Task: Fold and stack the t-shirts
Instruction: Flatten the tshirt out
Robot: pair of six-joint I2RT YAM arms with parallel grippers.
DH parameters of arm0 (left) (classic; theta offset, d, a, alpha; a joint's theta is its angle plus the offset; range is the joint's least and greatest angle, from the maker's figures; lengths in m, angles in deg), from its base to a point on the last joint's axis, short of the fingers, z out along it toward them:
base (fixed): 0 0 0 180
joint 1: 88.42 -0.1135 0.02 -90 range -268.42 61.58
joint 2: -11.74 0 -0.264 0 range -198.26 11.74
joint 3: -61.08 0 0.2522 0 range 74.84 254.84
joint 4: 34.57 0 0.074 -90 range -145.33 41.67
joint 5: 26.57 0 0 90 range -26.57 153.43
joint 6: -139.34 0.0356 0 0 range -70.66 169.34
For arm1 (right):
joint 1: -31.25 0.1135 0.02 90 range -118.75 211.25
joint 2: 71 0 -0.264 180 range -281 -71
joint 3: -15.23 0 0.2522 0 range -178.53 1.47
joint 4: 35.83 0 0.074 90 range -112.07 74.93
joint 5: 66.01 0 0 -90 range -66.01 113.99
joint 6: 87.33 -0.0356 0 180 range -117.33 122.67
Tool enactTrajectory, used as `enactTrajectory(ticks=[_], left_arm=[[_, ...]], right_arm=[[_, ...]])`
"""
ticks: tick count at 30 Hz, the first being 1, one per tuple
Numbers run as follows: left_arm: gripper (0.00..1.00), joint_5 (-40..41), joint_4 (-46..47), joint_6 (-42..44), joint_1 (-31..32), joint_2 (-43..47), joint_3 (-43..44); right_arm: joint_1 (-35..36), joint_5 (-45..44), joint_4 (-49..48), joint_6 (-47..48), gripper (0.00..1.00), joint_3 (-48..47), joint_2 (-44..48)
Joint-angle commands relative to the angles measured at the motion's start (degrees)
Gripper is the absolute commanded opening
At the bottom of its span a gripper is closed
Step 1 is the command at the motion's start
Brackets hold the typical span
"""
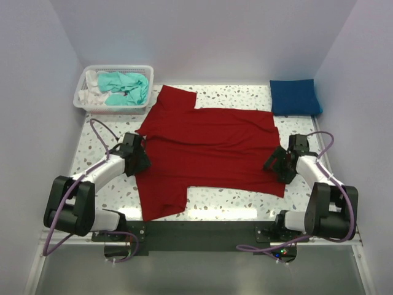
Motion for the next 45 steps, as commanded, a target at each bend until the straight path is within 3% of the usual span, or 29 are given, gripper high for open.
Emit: enactTrajectory(ticks=[1, 6, 13, 17, 24, 33, 45], left_arm=[[0.64, 4.5, -1.7, 3.3, -1.4, -2.1, 2.1], [0.65, 4.2, -1.3, 4.4, -1.4, -3.3, 2.9], [0.77, 2.2, -2.1, 6.6, -1.3, -0.7, 5.3], [0.81, 2.9, -4.3, 7.3, -1.2, 2.5, 7.3], [0.83, 4.4, -5.2, 9.8, 0.5, 4.9, 10.2], [0.83, 2.9, 0.8, 12.8, 5.4, -6.4, 14.1], [0.84, 3.4, 3.0, 12.6, 5.4, -20.2, 19.7]], right_arm=[[-2.4, -8.5, 1.8, 1.1, 0.78, -0.2, 1.7], [-3.0, -11.2, 2.6, 1.9, 0.80, -1.4, 2.0], [-2.4, -4.3, 1.7, 6.6, 0.80, -2.8, 5.2], [2.4, -4.0, 3.1, 9.3, 0.78, -4.9, 7.3], [15.4, -8.6, 2.5, 8.9, 0.78, -11.3, 2.1], [18.0, -9.7, -1.8, 9.2, 0.78, -15.8, -10.9], [17.2, -15.6, -2.6, 10.8, 0.80, -20.2, -23.1]])
